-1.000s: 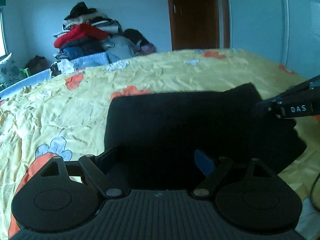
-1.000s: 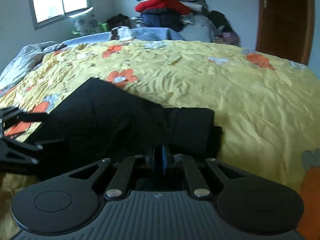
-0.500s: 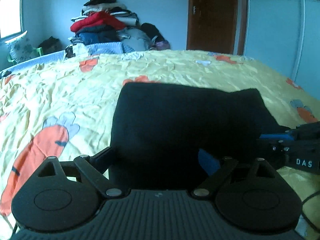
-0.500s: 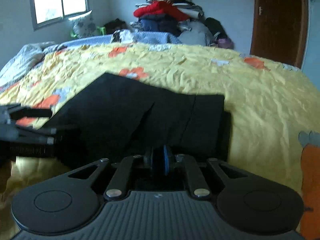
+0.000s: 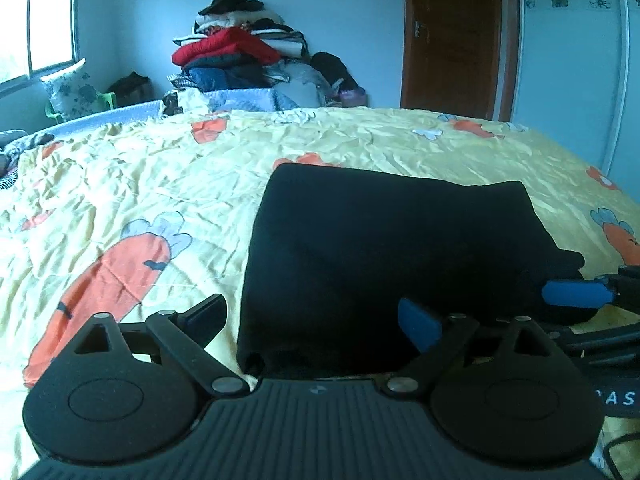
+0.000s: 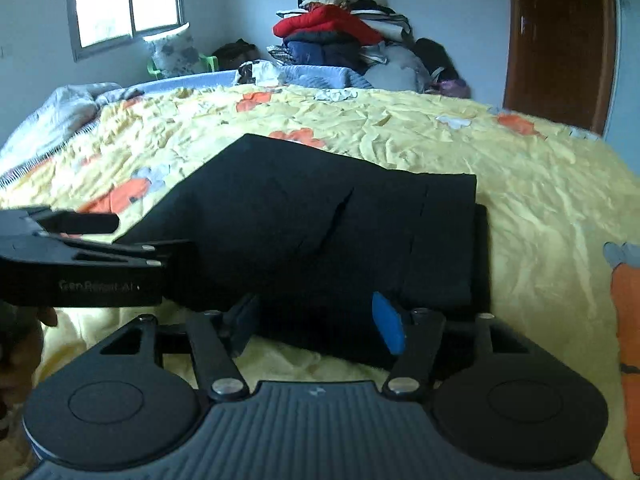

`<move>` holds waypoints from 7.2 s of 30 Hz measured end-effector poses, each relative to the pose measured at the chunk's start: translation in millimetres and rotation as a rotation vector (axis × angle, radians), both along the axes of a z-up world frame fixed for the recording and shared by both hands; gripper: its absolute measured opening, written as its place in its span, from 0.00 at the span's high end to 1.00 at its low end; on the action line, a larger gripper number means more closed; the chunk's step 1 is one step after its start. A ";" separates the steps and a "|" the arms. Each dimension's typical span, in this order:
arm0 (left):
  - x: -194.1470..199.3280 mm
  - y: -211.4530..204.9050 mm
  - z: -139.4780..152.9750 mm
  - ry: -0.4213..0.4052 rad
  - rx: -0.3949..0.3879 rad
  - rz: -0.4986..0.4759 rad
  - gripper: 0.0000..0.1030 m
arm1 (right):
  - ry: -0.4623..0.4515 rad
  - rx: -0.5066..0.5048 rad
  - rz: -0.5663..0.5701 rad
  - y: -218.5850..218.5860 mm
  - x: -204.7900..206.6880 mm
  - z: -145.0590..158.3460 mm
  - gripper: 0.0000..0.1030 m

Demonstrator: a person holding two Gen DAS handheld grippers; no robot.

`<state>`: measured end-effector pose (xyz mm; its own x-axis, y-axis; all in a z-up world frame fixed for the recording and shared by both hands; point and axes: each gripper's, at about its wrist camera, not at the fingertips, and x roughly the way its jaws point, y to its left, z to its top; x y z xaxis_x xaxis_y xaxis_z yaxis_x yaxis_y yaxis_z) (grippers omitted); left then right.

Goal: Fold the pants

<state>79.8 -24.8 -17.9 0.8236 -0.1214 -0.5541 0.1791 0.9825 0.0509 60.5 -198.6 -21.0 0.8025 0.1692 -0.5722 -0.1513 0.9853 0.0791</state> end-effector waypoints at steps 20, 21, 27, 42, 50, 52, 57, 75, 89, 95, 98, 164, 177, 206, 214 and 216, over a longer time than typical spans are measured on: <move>-35.0 26.8 -2.1 -0.013 0.030 0.079 0.07 | -0.037 0.034 -0.047 37.0 -55.6 19.3 0.07; -35.4 27.9 -3.4 -0.011 0.030 0.083 0.07 | -0.031 0.030 -0.058 37.8 -55.2 16.8 0.07; -40.2 27.6 -13.9 0.006 0.029 0.089 0.07 | 0.012 0.037 -0.142 34.7 -53.3 -3.6 0.06; -37.3 22.2 -32.8 0.050 0.028 0.107 0.00 | 0.010 0.052 -0.215 20.9 -48.9 -27.1 0.05; -35.2 28.0 -34.4 0.074 -0.020 0.114 0.00 | -0.002 0.065 -0.225 19.3 -51.6 -32.0 0.00; -35.0 28.3 -34.3 0.075 -0.023 0.114 0.00 | -0.004 0.076 -0.227 17.8 -52.0 -32.7 0.00; -35.5 28.8 -34.5 0.076 -0.027 0.114 0.00 | 0.002 0.066 -0.231 19.4 -52.1 -33.2 0.00; -42.7 27.9 -34.8 0.075 -0.026 0.121 0.00 | 0.025 -0.034 -0.229 33.3 -46.0 -36.7 0.00; -42.7 28.5 -34.9 0.074 -0.025 0.119 0.00 | 0.032 -0.040 -0.292 27.4 -42.6 -37.9 0.00; -43.1 28.6 -35.1 0.075 -0.027 0.118 0.00 | 0.031 -0.039 -0.291 28.3 -42.1 -38.1 0.00; -43.1 28.3 -35.0 0.075 -0.026 0.118 0.00 | 0.031 -0.036 -0.290 27.7 -41.9 -38.2 0.00; -42.9 29.5 -34.8 0.075 -0.029 0.113 0.00 | 0.032 -0.042 -0.290 29.8 -42.0 -38.4 0.00; -42.9 29.4 -34.7 0.075 -0.029 0.112 0.00 | 0.032 -0.043 -0.290 29.7 -42.1 -38.3 0.00; -43.5 29.6 -34.7 0.075 -0.029 0.110 0.00 | 0.032 -0.043 -0.290 29.9 -42.1 -38.3 0.00; -43.8 29.7 -34.7 0.075 -0.029 0.109 0.00 | 0.032 -0.043 -0.290 30.4 -41.9 -38.5 0.00; -43.1 29.6 -34.7 0.075 -0.029 0.109 0.00 | 0.032 -0.043 -0.290 30.1 -41.9 -38.4 0.00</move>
<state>36.7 4.8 -52.6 0.7893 -0.0499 -0.6120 0.0731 0.9972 0.0129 18.5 -168.5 -59.4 0.7952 -0.0896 -0.5997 0.1394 0.9896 0.0370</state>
